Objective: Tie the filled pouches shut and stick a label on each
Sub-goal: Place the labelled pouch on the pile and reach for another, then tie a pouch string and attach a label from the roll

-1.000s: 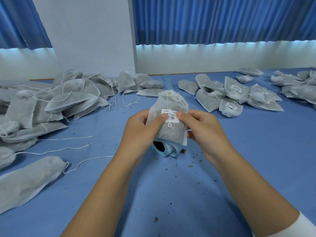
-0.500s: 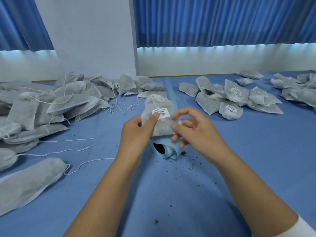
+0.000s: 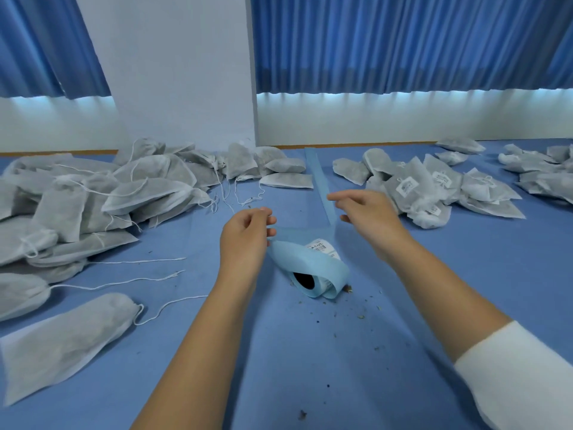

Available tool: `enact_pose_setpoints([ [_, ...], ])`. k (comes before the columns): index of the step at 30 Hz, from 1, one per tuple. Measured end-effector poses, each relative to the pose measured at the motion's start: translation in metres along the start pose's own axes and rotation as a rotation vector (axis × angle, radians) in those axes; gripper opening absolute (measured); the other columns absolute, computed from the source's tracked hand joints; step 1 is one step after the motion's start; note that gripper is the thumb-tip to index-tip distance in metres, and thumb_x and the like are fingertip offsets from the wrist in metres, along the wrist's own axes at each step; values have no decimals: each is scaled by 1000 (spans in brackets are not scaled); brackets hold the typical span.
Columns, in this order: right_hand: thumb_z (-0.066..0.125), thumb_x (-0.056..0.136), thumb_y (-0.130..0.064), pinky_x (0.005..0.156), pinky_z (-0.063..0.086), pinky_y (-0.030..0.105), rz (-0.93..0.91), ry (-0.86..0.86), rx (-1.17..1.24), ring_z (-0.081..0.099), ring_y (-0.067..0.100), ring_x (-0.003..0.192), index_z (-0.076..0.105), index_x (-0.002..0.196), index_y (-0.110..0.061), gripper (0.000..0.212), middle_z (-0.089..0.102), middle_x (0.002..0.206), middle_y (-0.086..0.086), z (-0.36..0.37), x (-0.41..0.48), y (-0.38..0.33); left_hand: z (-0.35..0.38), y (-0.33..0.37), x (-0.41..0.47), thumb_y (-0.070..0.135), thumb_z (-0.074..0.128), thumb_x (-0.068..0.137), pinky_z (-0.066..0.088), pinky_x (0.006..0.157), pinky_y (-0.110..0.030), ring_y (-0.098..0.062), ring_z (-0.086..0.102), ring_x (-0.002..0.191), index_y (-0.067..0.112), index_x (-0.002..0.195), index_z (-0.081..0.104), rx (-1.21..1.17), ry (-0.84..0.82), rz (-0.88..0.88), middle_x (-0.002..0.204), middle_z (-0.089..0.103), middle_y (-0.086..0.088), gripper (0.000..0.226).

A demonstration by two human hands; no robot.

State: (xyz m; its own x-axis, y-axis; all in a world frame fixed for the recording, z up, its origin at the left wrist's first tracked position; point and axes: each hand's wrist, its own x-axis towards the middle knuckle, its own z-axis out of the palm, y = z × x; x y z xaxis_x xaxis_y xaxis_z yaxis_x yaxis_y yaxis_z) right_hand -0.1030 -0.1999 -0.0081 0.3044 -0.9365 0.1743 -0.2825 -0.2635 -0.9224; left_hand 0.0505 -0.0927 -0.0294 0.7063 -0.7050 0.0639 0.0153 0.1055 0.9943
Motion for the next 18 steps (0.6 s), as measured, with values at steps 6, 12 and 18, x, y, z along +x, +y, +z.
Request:
enact_pose_setpoints([
  [6,42,94,-9,89,48,32,-149,-307,-758,61,31,98,68,103,7,31,68,100,17,55,83,-20,-16,-10,26,14,52,98,43,53,-13,-5,60,64,18,87,67,-25,44,-87,85,70,3,19],
  [12,52,96,-25,98,37,40,-139,-466,-1350,35,34,128,54,126,-8,34,40,137,10,83,136,-2,-31,-23,45,10,49,96,41,51,-16,-7,57,59,14,83,65,-77,112,-234,82,69,-1,21],
  [18,48,96,-19,111,25,47,-63,-466,-1420,13,33,146,36,144,-7,51,26,155,8,93,154,21,-32,-25,47,8,48,95,41,53,-17,-8,57,59,13,82,64,-100,111,-263,78,67,0,21],
])
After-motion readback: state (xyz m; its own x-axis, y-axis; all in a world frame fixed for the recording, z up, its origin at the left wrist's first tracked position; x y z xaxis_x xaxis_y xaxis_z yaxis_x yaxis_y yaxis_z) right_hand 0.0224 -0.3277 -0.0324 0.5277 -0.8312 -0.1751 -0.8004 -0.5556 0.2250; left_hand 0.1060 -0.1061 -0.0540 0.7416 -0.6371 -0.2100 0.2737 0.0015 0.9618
